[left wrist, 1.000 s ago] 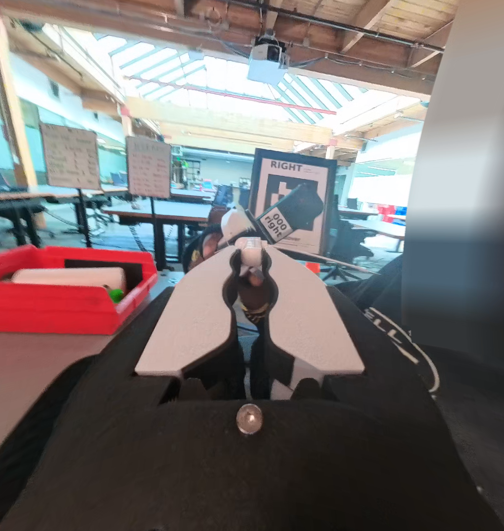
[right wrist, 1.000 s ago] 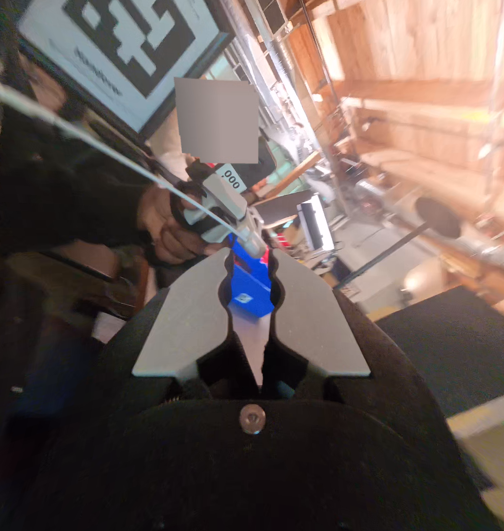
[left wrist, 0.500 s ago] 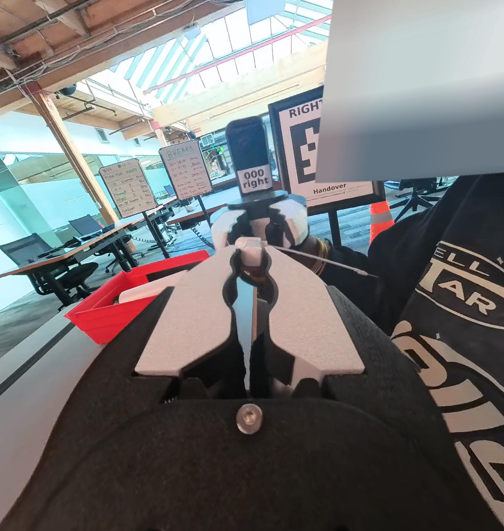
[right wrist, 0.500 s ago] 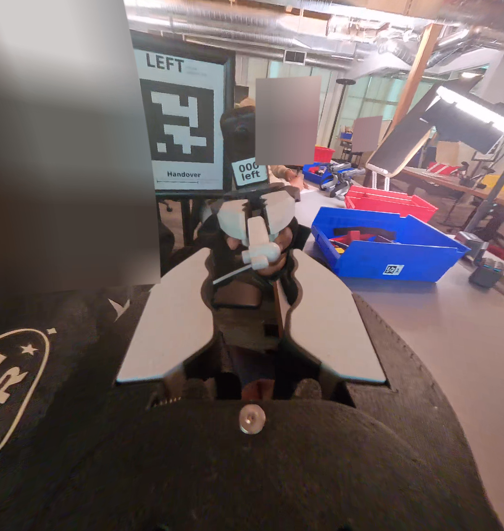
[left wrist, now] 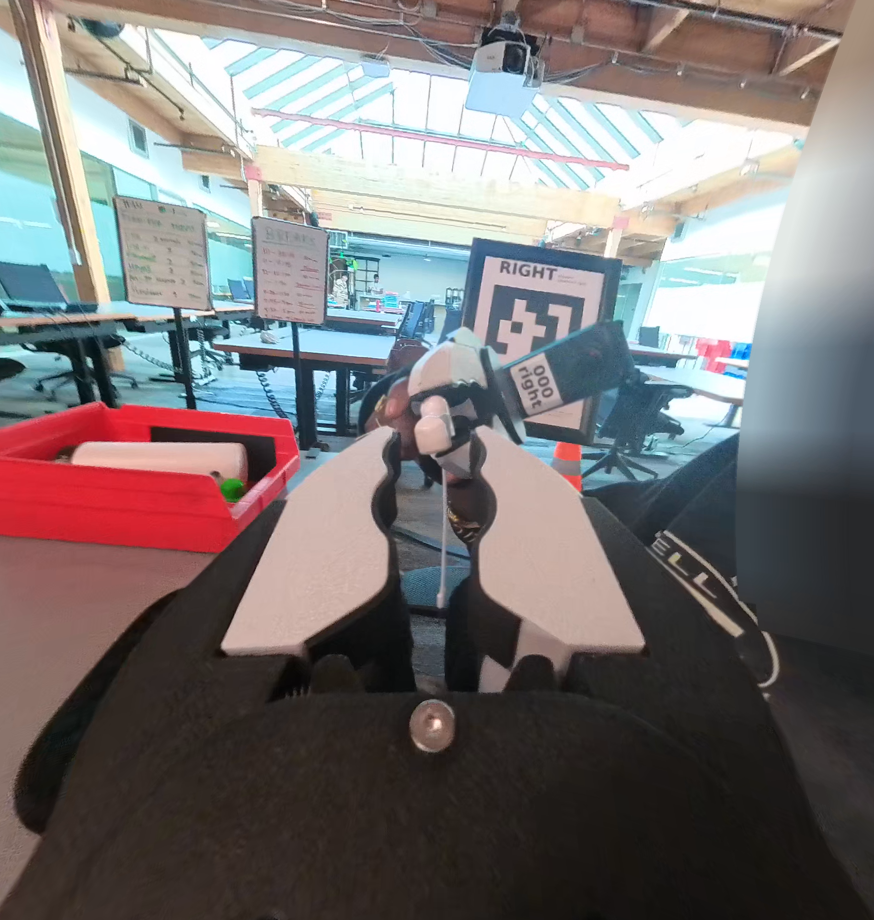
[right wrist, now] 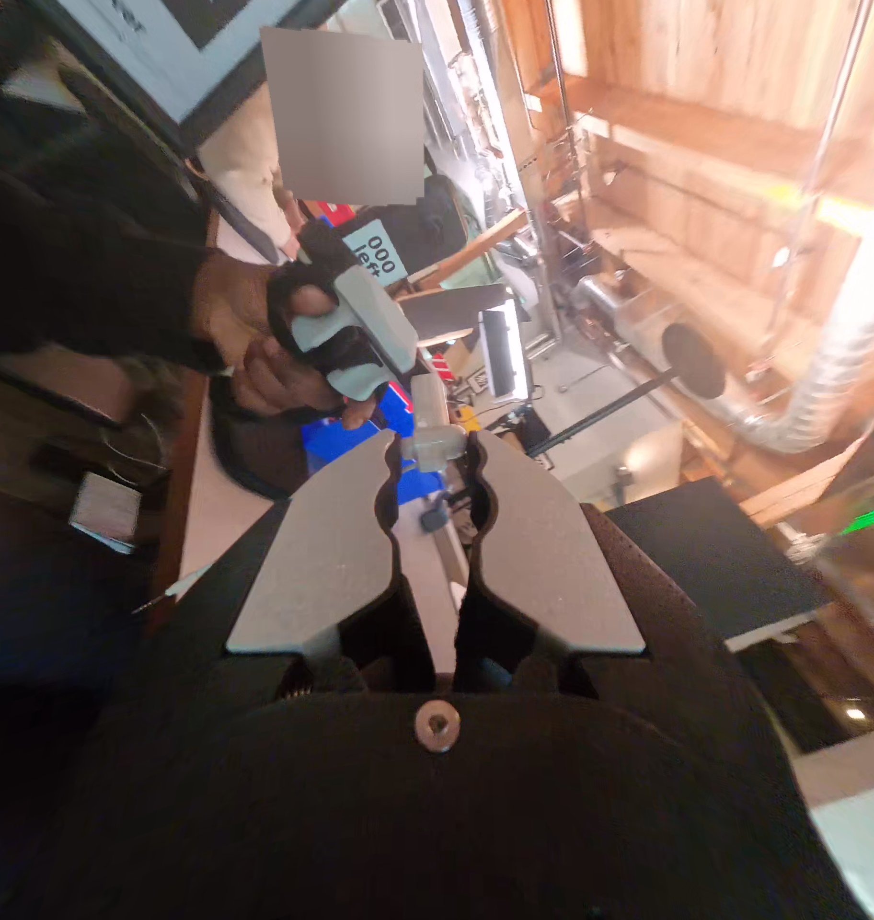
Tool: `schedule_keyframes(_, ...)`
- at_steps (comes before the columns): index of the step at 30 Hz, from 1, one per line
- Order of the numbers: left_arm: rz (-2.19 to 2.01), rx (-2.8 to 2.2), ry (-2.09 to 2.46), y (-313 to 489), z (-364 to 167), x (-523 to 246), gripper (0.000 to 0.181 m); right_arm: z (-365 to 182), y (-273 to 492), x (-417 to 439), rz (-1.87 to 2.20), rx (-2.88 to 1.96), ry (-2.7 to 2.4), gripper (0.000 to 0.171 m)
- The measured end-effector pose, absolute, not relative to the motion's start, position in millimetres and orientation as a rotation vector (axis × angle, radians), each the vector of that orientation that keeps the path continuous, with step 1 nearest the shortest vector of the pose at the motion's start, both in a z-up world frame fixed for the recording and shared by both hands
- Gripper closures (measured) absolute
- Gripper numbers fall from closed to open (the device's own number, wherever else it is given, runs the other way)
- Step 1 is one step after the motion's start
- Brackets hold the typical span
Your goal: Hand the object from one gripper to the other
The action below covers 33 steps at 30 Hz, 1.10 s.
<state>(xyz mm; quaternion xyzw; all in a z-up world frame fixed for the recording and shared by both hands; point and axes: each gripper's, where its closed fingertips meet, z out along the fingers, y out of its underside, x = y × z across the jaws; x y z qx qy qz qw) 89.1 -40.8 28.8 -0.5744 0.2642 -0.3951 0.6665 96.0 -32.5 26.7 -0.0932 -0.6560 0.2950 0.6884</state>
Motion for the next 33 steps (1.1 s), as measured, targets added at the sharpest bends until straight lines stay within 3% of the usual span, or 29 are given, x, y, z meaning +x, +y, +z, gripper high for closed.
schedule_keyframes(8,-0.902,-1.289,0.617,-42,27,93,0.169,23,-36,93,0.613,-0.173,-1.466,0.146)
schedule_keyframes(16,-0.782,-1.214,0.692,-48,31,89,0.170,29,-43,101,1.598,-0.642,-1.562,0.134)
schedule_keyframes(19,-0.757,-1.216,0.709,-47,28,91,0.169,23,-48,98,1.719,-0.706,-1.602,0.137)
schedule_keyframes(21,-0.754,-1.219,0.717,-47,27,92,0.169,20,-48,93,1.687,-0.718,-1.603,0.157)
schedule_keyframes(25,-0.778,-1.241,0.679,-45,28,90,0.168,24,-46,93,1.513,-0.587,-1.572,0.158)
schedule_keyframes(30,-0.951,-1.320,0.601,-44,27,87,0.150,31,-41,98,0.865,-0.183,-1.433,0.158)
schedule_keyframes(33,-1.050,-1.339,0.561,-43,26,89,0.150,29,-44,100,0.576,-0.034,-1.393,0.158)
